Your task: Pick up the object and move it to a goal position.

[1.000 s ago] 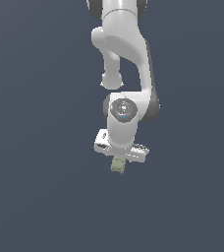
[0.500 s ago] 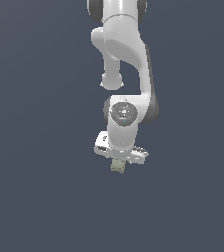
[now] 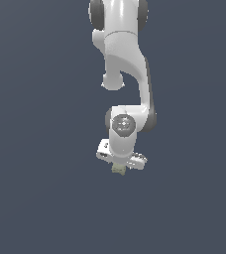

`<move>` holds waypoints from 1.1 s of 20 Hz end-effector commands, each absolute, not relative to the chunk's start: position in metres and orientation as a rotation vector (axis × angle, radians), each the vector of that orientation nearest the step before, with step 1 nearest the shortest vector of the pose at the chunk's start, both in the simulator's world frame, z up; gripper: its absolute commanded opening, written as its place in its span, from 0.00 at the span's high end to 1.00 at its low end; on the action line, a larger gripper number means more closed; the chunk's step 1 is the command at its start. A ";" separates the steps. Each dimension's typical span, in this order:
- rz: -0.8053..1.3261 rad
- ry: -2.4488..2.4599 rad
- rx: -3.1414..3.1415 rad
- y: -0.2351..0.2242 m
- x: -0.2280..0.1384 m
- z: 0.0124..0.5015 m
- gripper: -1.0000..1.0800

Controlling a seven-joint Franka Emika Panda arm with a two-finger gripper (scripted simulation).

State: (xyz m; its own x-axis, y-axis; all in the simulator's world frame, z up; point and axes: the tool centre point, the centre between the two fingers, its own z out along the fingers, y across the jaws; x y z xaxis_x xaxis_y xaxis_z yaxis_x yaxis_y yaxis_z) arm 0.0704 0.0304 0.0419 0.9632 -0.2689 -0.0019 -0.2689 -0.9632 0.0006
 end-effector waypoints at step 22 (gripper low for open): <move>0.000 -0.427 3.112 0.020 0.070 0.057 1.00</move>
